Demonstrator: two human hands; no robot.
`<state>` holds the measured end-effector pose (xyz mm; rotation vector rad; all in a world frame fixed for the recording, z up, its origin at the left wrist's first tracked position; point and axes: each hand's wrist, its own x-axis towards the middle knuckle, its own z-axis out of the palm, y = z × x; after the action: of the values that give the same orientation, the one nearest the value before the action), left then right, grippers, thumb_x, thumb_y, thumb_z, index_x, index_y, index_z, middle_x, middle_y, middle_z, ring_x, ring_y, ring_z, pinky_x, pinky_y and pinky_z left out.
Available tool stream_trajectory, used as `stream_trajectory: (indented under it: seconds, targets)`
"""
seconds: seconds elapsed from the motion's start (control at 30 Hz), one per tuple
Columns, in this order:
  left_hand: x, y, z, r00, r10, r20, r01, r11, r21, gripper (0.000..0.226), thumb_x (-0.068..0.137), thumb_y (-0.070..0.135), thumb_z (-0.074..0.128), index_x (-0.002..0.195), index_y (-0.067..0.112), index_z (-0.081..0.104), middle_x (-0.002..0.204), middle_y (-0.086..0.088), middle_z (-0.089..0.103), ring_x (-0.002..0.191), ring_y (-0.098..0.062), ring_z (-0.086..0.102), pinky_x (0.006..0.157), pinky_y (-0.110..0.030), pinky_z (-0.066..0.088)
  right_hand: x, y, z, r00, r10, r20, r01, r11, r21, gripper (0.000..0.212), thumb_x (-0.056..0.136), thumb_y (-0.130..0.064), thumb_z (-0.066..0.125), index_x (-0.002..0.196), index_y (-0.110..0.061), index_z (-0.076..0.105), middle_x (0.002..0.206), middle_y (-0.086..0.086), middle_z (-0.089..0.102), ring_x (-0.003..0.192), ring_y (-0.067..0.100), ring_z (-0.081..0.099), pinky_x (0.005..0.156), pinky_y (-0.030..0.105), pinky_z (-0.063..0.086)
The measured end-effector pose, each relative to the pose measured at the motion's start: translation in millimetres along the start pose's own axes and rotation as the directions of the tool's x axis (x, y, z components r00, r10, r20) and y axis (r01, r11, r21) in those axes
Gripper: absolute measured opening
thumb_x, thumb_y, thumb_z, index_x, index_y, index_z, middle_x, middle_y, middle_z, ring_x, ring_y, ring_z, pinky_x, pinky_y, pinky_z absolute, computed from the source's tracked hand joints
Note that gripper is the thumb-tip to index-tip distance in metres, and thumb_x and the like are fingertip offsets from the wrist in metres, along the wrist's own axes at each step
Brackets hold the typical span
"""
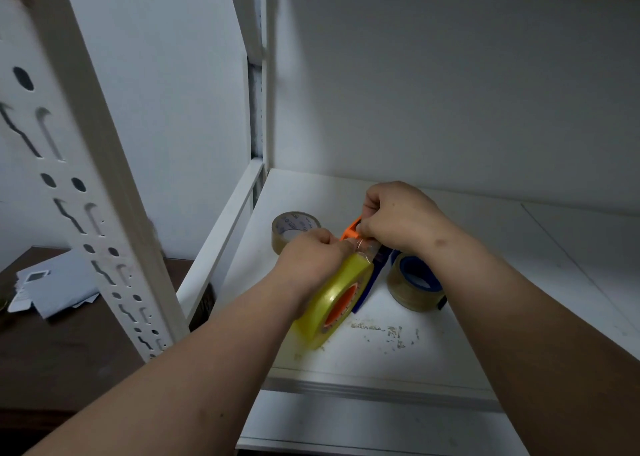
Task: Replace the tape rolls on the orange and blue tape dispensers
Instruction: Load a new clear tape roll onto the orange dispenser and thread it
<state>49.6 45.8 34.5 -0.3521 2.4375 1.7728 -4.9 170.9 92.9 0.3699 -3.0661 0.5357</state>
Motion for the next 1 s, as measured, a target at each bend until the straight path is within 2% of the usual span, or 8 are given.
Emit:
stream_trajectory:
  seconds: [0.13,0.23,0.37,0.53,0.63,0.7,0.83,1.0]
  targets:
    - [4.2,-1.1,-0.9,0.997,0.027,-0.077,-0.023,0.998,0.055,0.029,0.084,0.042,0.062,0.093,0.014,0.069,0.095,-0.01,0.072,0.085,-0.025,0.067,0.081,-0.043,0.057,-0.7,-0.9,3.9,0.998,-0.035,-0.05,0.034,0.999,-0.021,0.013,0.074,-0.016,0.064,0.068,-0.022,0.054,0.077,-0.004,0.062,0.076,0.019,0.059,0.057,0.028,0.043]
    - [9.3,0.4,-0.5,0.994,0.045,-0.098,-0.036,0.996,0.084,0.026,0.084,0.037,0.06,0.092,0.013,0.069,0.09,-0.01,0.072,0.083,-0.024,0.067,0.08,-0.044,0.057,-2.8,-3.3,6.8,0.988,-0.1,-0.114,0.093,0.993,-0.069,0.019,0.073,-0.021,0.066,0.063,-0.025,0.05,0.081,-0.005,0.057,0.075,0.018,0.056,0.06,0.029,0.043]
    - [12.1,-1.0,2.7,0.987,0.112,-0.115,-0.092,0.982,0.168,0.025,0.086,0.039,0.057,0.075,0.017,0.062,0.072,-0.003,0.063,0.069,-0.019,0.059,0.063,-0.036,0.051,-3.4,-4.8,7.7,0.975,-0.156,-0.157,0.136,0.981,-0.136,0.028,0.078,-0.021,0.065,0.061,-0.029,0.044,0.09,-0.001,0.053,0.08,0.022,0.054,0.067,0.033,0.046]
    - [7.2,-3.0,-1.4,0.984,0.161,-0.071,-0.143,0.968,0.208,0.032,0.09,0.042,0.045,0.082,0.018,0.064,0.073,0.0,0.062,0.071,-0.017,0.058,0.06,-0.03,0.044,0.1,-0.9,0.8,0.978,-0.185,-0.098,0.171,0.977,-0.129,0.026,0.082,-0.021,0.061,0.065,-0.03,0.044,0.088,-0.002,0.052,0.08,0.019,0.054,0.065,0.032,0.045]
    - [2.7,-4.2,-5.4,0.991,0.134,0.018,-0.135,0.976,0.172,0.039,0.08,0.058,0.054,0.085,0.021,0.065,0.081,-0.002,0.069,0.077,-0.02,0.066,0.067,-0.034,0.054,0.4,0.9,-4.5,0.971,-0.235,-0.04,0.227,0.962,-0.149,0.026,0.084,-0.028,0.062,0.066,-0.03,0.043,0.085,-0.004,0.048,0.077,0.018,0.051,0.066,0.034,0.046]
    - [0.7,-6.4,-6.4,0.992,0.11,0.055,-0.118,0.982,0.151,0.037,0.075,0.058,0.063,0.091,0.024,0.065,0.088,-0.001,0.071,0.081,-0.02,0.067,0.074,-0.038,0.059,-0.2,0.6,-6.2,0.96,-0.278,-0.027,0.27,0.947,-0.173,0.027,0.086,-0.03,0.061,0.066,-0.029,0.043,0.084,-0.004,0.045,0.075,0.016,0.047,0.065,0.034,0.044]
    - [1.5,-7.0,-5.7,0.995,0.1,0.02,-0.101,0.984,0.145,0.038,0.073,0.054,0.069,0.094,0.023,0.063,0.088,0.0,0.07,0.079,-0.018,0.067,0.077,-0.041,0.059,-1.6,-1.2,-8.3,0.943,-0.334,0.0,0.329,0.929,-0.169,0.028,0.086,-0.03,0.059,0.066,-0.028,0.041,0.074,-0.008,0.048,0.07,0.016,0.046,0.057,0.03,0.035]
    - [2.1,-5.9,-0.4,0.993,0.115,-0.015,-0.111,0.98,0.164,0.038,0.07,0.054,0.069,0.085,0.02,0.06,0.08,0.0,0.069,0.074,-0.017,0.066,0.07,-0.036,0.057,-3.8,-1.7,-15.3,0.945,-0.318,0.074,0.324,0.94,-0.104,0.023,0.084,-0.029,0.064,0.069,-0.026,0.046,0.068,-0.009,0.052,0.064,0.01,0.048,0.053,0.028,0.032]
